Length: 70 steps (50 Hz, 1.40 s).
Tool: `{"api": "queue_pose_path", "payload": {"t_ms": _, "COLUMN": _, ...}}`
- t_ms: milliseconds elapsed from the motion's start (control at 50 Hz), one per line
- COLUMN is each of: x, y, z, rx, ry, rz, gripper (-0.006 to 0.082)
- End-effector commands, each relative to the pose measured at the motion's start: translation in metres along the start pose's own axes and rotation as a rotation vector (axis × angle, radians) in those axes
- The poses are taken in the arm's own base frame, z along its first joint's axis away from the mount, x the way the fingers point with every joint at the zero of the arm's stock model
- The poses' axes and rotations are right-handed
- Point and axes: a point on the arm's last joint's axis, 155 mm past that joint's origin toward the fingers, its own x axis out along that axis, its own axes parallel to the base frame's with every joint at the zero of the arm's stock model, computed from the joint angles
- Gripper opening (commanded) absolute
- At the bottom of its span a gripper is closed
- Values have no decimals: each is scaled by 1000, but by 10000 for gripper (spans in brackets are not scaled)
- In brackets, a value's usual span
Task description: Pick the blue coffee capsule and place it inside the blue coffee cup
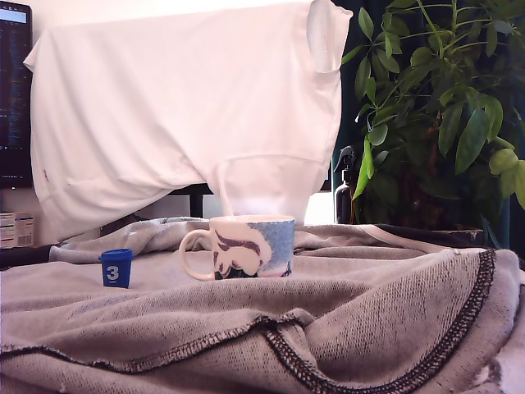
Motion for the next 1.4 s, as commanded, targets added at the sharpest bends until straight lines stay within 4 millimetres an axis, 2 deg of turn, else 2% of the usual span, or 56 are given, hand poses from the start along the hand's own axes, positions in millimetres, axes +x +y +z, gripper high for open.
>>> {"api": "queue_pose_path", "payload": {"t_ms": 0, "x": 1, "y": -3, "z": -24, "rx": -36, "ry": 54, "rz": -41, "gripper": -19}}
{"api": "queue_pose_path", "payload": {"t_ms": 180, "x": 1, "y": -4, "z": -24, "rx": -36, "ry": 54, "rz": -42, "gripper": -19}}
{"api": "queue_pose_path", "payload": {"t_ms": 380, "x": 1, "y": -13, "z": -19, "rx": -85, "ry": 36, "rz": -91, "gripper": -19}}
{"api": "queue_pose_path", "payload": {"t_ms": 500, "x": 0, "y": -19, "z": -3, "rx": -146, "ry": -21, "rz": -131, "gripper": -19}}
{"api": "queue_pose_path", "payload": {"t_ms": 620, "x": -5, "y": -37, "z": 20, "rx": -197, "ry": -99, "rz": -236, "gripper": -19}}
{"api": "queue_pose_path", "payload": {"t_ms": 720, "x": -10, "y": -51, "z": 27, "rx": -256, "ry": -100, "rz": -323, "gripper": -19}}
{"api": "queue_pose_path", "payload": {"t_ms": 960, "x": -7, "y": -70, "z": 23, "rx": -318, "ry": 16, "rz": -422, "gripper": -19}}
{"api": "queue_pose_path", "payload": {"t_ms": 1160, "x": 8, "y": -86, "z": 9, "rx": -303, "ry": 141, "rz": -484, "gripper": -19}}
{"api": "queue_pose_path", "payload": {"t_ms": 1240, "x": 14, "y": -96, "z": -5, "rx": -278, "ry": 200, "rz": -512, "gripper": -18}}
{"api": "queue_pose_path", "payload": {"t_ms": 1280, "x": 16, "y": -101, "z": -14, "rx": -252, "ry": 225, "rz": -531, "gripper": 12}}
{"api": "queue_pose_path", "payload": {"t_ms": 1300, "x": 17, "y": -105, "z": -20, "rx": -231, "ry": 240, "rz": -544, "gripper": 63}}
{"api": "queue_pose_path", "payload": {"t_ms": 1340, "x": 18, "y": -111, "z": -28, "rx": -197, "ry": 261, "rz": -568, "gripper": 212}}
{"api": "queue_pose_path", "payload": {"t_ms": 1380, "x": 20, "y": -117, "z": -36, "rx": -178, "ry": 282, "rz": -587, "gripper": 413}}
